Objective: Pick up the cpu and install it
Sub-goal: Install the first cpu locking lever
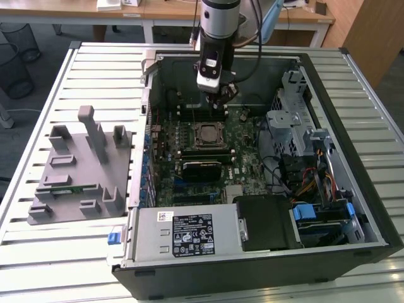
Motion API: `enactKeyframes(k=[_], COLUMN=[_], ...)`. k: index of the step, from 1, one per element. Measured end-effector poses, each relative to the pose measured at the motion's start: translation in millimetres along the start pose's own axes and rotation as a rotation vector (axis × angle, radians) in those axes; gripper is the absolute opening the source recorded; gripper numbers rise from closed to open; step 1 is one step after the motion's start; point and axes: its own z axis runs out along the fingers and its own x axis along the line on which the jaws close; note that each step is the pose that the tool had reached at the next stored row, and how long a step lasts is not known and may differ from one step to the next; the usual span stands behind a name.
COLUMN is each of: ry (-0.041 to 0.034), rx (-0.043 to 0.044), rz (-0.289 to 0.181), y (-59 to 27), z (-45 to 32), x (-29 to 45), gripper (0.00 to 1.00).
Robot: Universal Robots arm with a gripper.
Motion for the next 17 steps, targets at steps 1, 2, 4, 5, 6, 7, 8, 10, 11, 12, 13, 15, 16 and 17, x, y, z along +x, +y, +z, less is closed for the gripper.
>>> enactKeyframes(k=[1, 2, 4, 5, 6, 7, 8, 10, 11, 12, 13, 15, 16, 17], ry=[0.0001, 0.0003, 0.0007, 0.0009, 0.0011, 0.0012, 0.0014, 0.0017, 0.0019, 0.0021, 0.0022, 0.0025, 0.0026, 0.0028], rx=[-0.0003, -0.0007, -0.0014, -0.0017, -0.0020, -0.0023, -0.0026, -0.0033, -0.0036, -0.0039, -0.0042, -0.0047, -0.0050, -0.0054], rz=[-0.015, -0.029, -0.060, -0.075, -0.090, -0.104, -0.119, -0.146, -0.159, -0.172, -0.185, -0.211, -0.226, -0.240], y=[0.0, 0.0, -0.1, -0.1, -0.1, -0.1, -0.2, -0.3, -0.3, -0.4, -0.4, -0.6, -0.6, -0.7], z=[0.0, 0.0, 0.0, 0.0, 0.0, 0.0, 0.0, 0.0, 0.0, 0.0, 0.0, 0.0, -0.1, 0.0], x=[0.0, 0.0, 0.0, 0.1, 0.1, 0.1, 0.1, 0.2, 0.3, 0.3, 0.4, 0.5, 0.5, 0.5], gripper=[0.11, 0.11, 0.11, 0.11, 0.11, 0.11, 0.11, 0.11, 0.11, 0.11, 0.11, 0.11, 0.11, 0.11])
